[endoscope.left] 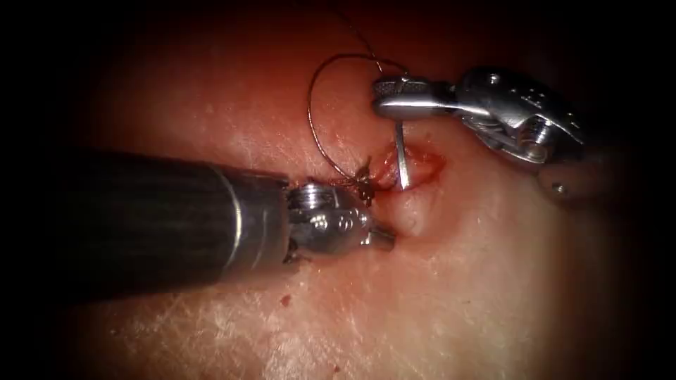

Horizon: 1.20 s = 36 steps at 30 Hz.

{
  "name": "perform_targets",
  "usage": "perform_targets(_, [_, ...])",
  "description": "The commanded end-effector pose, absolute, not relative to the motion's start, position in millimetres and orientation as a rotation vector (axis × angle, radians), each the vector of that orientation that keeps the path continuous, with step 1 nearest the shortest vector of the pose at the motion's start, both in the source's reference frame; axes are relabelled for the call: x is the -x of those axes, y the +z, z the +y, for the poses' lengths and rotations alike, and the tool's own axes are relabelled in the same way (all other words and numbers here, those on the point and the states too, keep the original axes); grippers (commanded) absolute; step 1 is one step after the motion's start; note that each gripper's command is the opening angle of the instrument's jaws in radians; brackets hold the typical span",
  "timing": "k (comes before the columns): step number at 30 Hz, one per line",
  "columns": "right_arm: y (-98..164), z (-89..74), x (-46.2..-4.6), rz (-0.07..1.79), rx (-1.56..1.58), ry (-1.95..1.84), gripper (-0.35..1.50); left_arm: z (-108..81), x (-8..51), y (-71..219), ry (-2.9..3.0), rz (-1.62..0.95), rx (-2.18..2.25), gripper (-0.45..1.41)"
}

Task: Wound Closure

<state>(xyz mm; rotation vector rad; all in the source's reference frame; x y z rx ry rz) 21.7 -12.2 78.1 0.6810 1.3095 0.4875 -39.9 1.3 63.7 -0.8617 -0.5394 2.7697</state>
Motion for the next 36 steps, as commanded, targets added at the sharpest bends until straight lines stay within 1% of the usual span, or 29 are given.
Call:
perform_targets(1, [78.7,-12.5,-22.4,1.311,-0.682,0.487,-0.35,1.0,40.6,64.3,2.769,-0.541,0.860,-0.45])
perform_targets(10, [78.7,-11.6,-22.3,1.310,-0.658,0.513,-0.35,0.3,41.9,63.7,2.762,-0.553,0.863,-0.45])
perform_targets(36, [78.3,-10.9,-22.6,1.329,-0.616,0.487,-0.35,-0.2,41.8,66.2,2.776,-0.557,0.868,-0.45])
